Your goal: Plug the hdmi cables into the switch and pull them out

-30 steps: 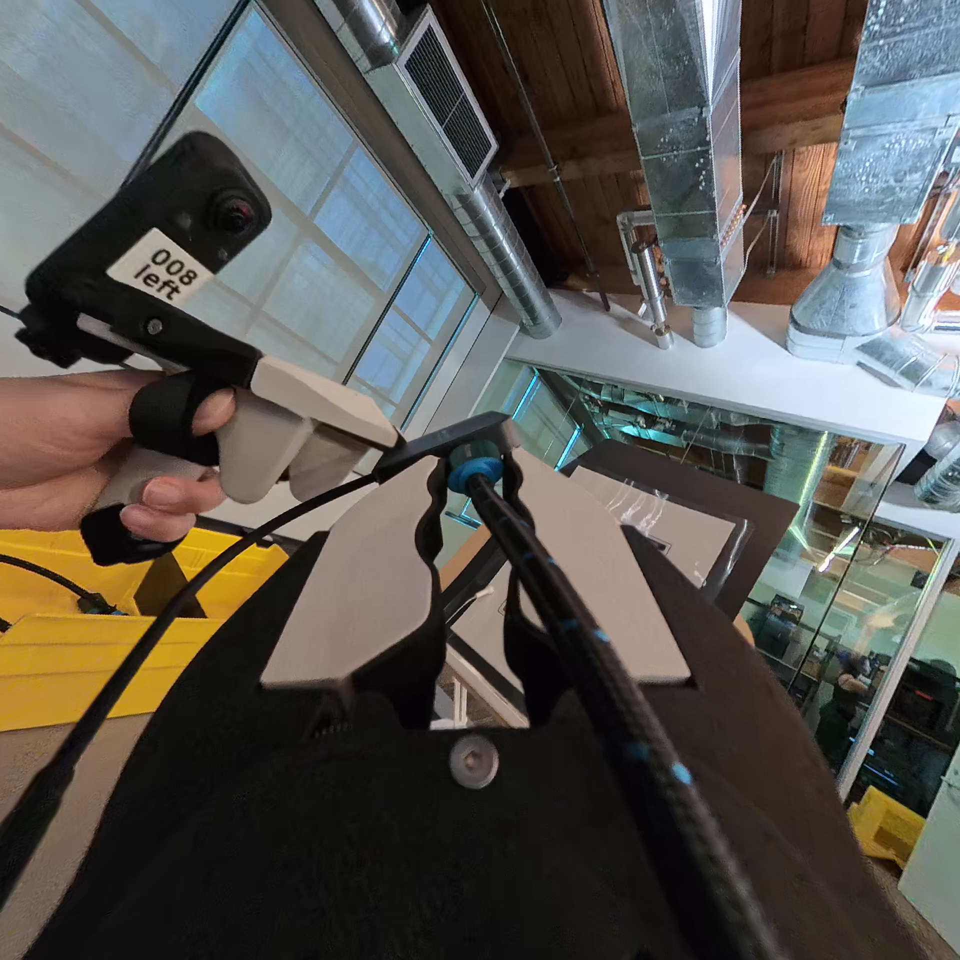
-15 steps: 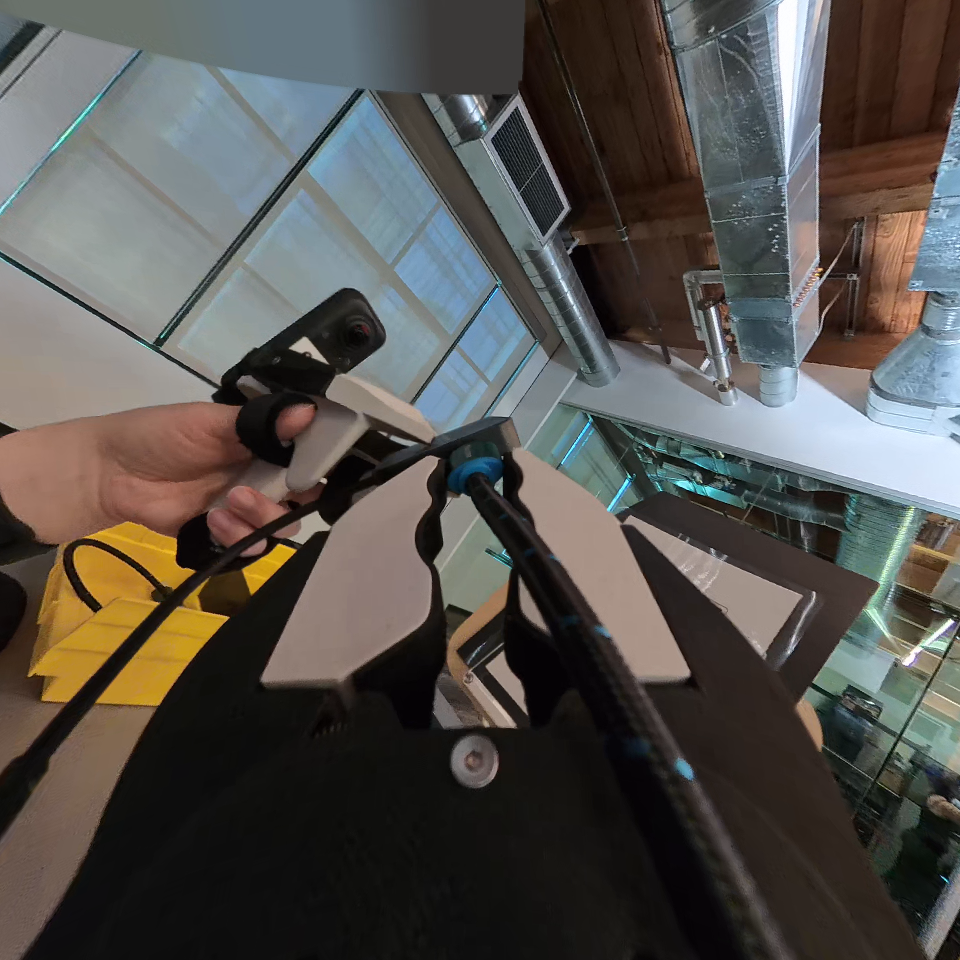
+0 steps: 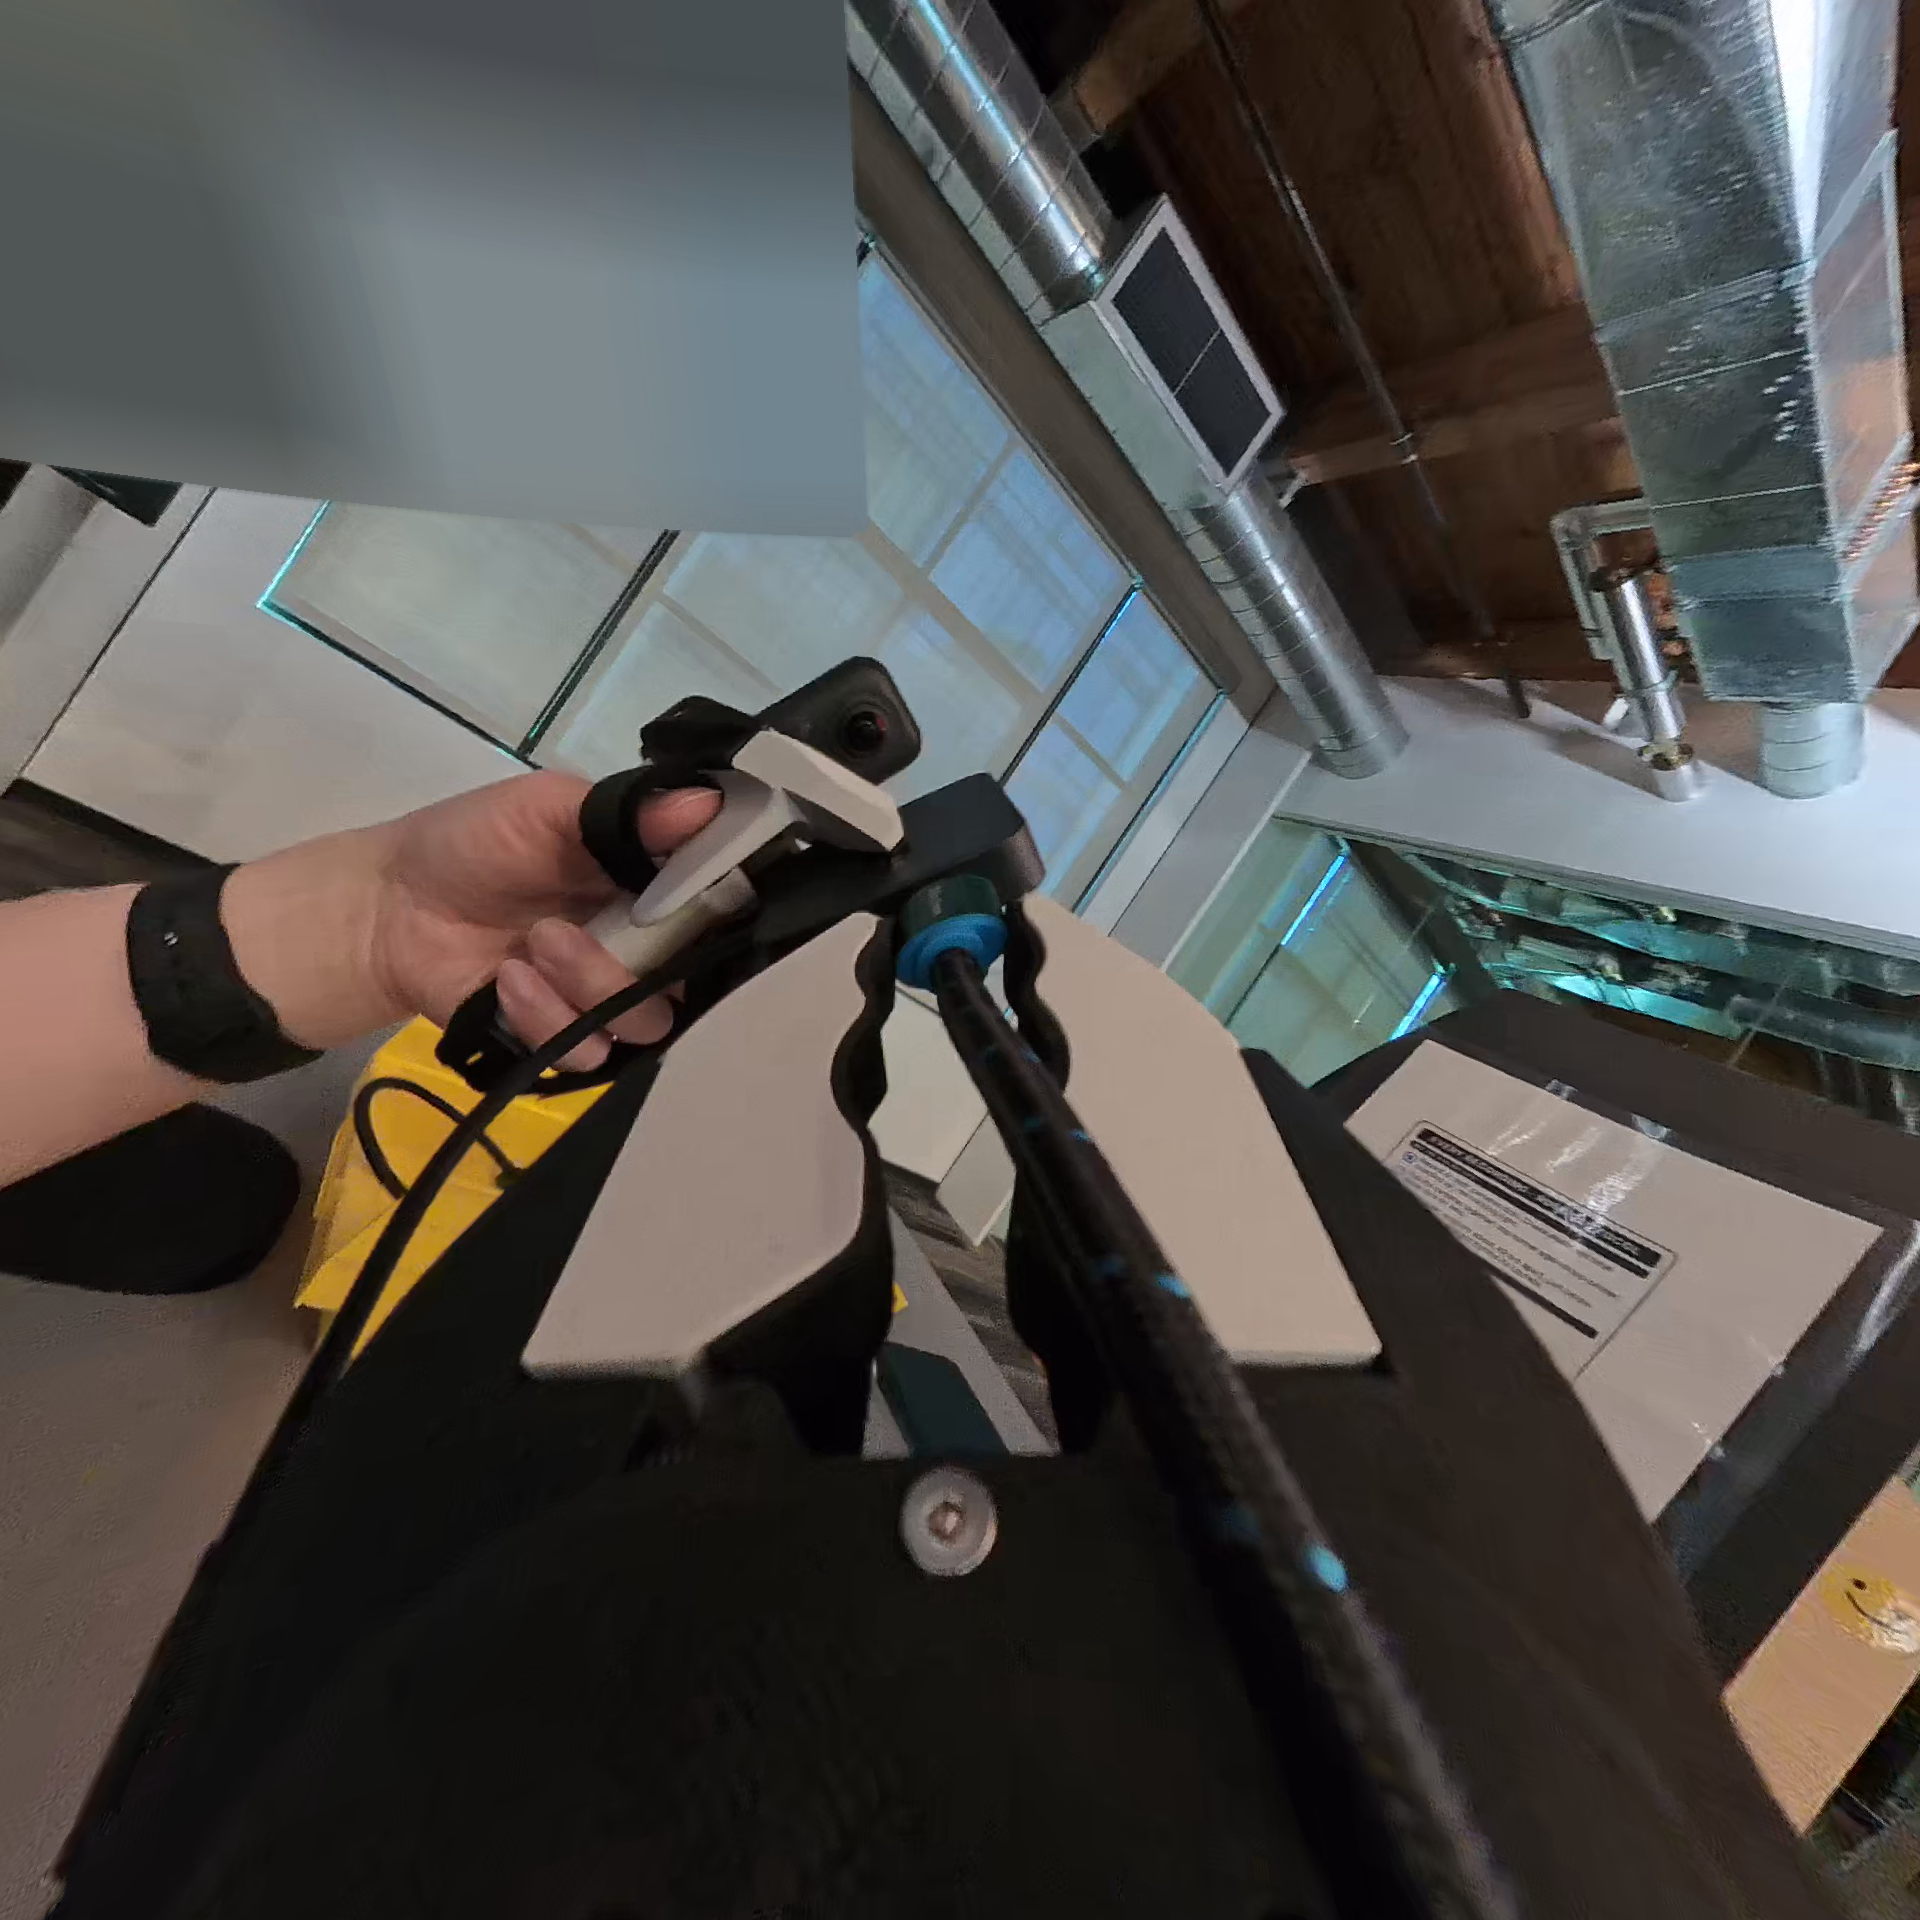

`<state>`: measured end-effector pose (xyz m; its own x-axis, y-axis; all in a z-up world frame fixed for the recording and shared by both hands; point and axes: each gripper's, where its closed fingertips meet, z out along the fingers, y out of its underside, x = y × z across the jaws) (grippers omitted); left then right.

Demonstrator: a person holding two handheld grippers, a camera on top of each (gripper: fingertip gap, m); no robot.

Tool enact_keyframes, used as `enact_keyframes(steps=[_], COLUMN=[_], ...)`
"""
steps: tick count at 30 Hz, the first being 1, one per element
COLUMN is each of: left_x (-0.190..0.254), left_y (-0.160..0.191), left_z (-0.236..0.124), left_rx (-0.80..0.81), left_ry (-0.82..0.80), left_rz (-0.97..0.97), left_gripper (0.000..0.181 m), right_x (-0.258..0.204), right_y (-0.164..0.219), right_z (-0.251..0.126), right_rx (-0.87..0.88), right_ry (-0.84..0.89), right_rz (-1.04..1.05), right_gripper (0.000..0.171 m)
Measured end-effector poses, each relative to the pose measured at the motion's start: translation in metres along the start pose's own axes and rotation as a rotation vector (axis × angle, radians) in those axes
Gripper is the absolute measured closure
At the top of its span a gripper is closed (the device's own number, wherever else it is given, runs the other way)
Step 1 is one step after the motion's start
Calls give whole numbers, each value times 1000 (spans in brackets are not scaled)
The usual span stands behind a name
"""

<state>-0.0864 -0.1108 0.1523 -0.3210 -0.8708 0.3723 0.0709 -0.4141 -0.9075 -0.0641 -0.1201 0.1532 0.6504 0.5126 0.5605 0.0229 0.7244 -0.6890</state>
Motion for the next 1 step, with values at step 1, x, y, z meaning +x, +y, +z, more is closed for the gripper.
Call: enact_keyframes(steps=[1], left_x=[0], left_y=[2], left_z=[-1], left_rx=[-13], left_ry=[5], left_rz=[-18], left_gripper=[166], right_x=[-2], right_y=[1], right_z=[0], right_rx=[-2], right_ry=[-15], right_rz=[-4], right_gripper=[150])
